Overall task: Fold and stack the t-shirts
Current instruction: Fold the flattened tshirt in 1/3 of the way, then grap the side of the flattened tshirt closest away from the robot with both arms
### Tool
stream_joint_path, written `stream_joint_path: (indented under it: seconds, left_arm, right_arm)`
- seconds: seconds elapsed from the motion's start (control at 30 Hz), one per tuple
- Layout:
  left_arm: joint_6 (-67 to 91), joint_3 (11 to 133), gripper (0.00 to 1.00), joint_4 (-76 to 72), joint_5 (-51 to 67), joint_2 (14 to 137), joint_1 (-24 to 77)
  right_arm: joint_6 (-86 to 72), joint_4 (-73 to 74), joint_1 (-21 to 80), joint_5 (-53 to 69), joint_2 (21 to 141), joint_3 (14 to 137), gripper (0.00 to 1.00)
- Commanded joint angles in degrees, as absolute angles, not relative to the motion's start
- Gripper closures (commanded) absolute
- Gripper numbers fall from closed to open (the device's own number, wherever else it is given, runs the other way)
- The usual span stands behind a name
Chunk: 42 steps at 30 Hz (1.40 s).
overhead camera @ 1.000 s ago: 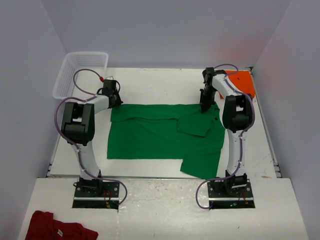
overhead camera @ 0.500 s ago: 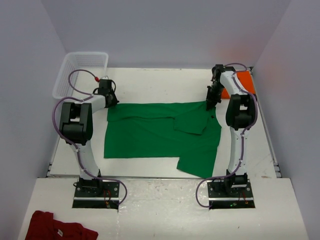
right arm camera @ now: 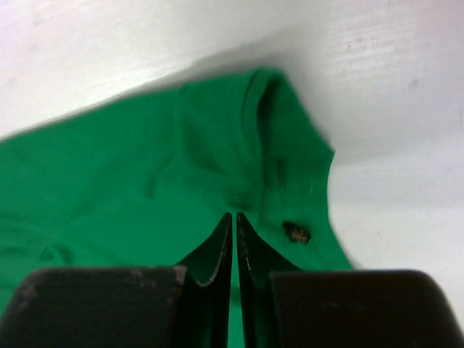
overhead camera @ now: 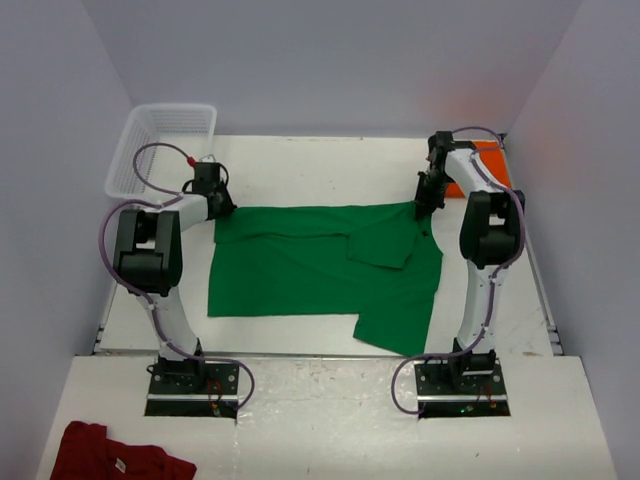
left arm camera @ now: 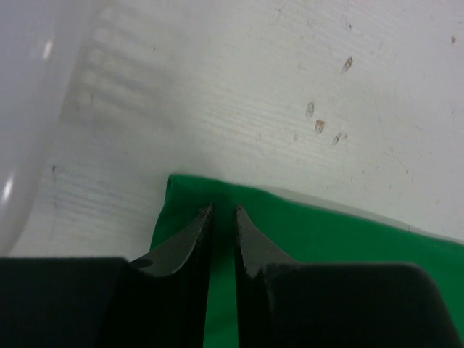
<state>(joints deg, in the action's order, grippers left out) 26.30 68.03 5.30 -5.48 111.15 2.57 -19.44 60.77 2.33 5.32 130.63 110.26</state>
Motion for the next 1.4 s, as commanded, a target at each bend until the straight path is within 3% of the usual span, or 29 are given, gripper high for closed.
stream_joint_path:
  seconds: [0.0, 0.13, 0.23, 0.27, 0.37, 0.4, 0.43, 0.47, 0.5, 0.53, 0.7, 0.83, 0.9, 0.93, 0.97, 1.1, 1.37]
  left_arm:
    - [25.2, 64.9, 0.81, 1.5, -6.4, 101.8, 2.6]
    - [25.2, 62.5, 0.72, -2.3, -8.3, 94.6, 2.9]
    - [25.0, 61.3, 0.64, -3.8, -8.9, 89.3, 3.7]
    - [25.0, 61.1, 0.64, -3.6, -9.0, 86.9, 4.3]
    - [25.1, 59.9, 0.65, -2.2, -9.3, 82.6, 6.3]
    - [25.0, 59.4, 0.74, -1.3, -9.2, 81.7, 8.3]
    - [25.2, 58.9, 0.84, -0.9, -8.0, 80.5, 9.5]
    - [25.3, 57.7, 0.98, -0.5, -6.3, 80.2, 10.5]
    - [25.9, 56.9, 1.0, -0.1, -4.2, 79.9, 12.5]
    - [26.3, 56.0, 1.0, -0.1, -1.4, 79.6, 13.6]
    - [29.2, 46.9, 1.0, 4.2, 6.0, 76.0, 19.2]
    - [31.5, 41.2, 1.0, 9.0, -1.6, 69.2, 23.0]
    - [31.7, 39.0, 1.0, 10.8, -1.9, 67.3, 23.6]
    - [31.6, 38.7, 1.0, 11.2, -2.1, 66.2, 23.9]
    - [31.1, 38.0, 1.0, 11.6, -2.4, 65.7, 24.5]
    - [31.6, 37.9, 1.0, 12.0, -4.2, 65.9, 26.5]
    - [34.5, 38.8, 1.0, 9.5, -8.1, 67.7, 32.2]
  right_arm:
    - [-20.3, 47.7, 3.5, 6.9, 114.4, 102.6, 0.92]
    - [-20.2, 39.7, 5.2, 4.8, 103.2, 95.5, 0.83]
    - [-19.9, 38.0, 7.8, 0.2, 96.1, 91.9, 0.7]
    - [-20.0, 37.8, 8.8, -1.6, 92.7, 90.2, 0.6]
    - [-20.7, 37.7, 13.2, -5.0, 88.1, 86.1, 0.48]
    - [-21.7, 37.8, 14.8, -1.8, 86.1, 85.1, 0.46]
    - [-22.3, 39.5, 15.6, 0.0, 85.4, 83.9, 0.48]
    - [-22.8, 40.0, 16.3, 2.9, 84.9, 82.9, 0.58]
    - [-24.2, 40.4, 17.9, 4.8, 83.6, 81.5, 1.0]
    - [-24.7, 41.1, 19.1, 6.3, 82.9, 80.0, 1.0]
    - [-27.7, 42.1, 28.8, 2.9, 77.2, 66.9, 1.0]
    - [-32.2, 41.6, 34.1, -0.3, 69.2, 54.8, 1.0]
    - [-36.4, 42.0, 37.8, -8.2, 65.9, 51.5, 0.99]
    - [-37.9, 43.6, 39.2, -10.1, 64.4, 49.5, 0.92]
    - [-39.8, 45.1, 40.5, -14.8, 62.2, 48.9, 0.78]
    - [-54.6, 53.0, 52.1, -26.4, 59.1, 45.7, 0.56]
    - [-79.8, 62.8, 59.0, -24.5, 66.7, 37.3, 0.57]
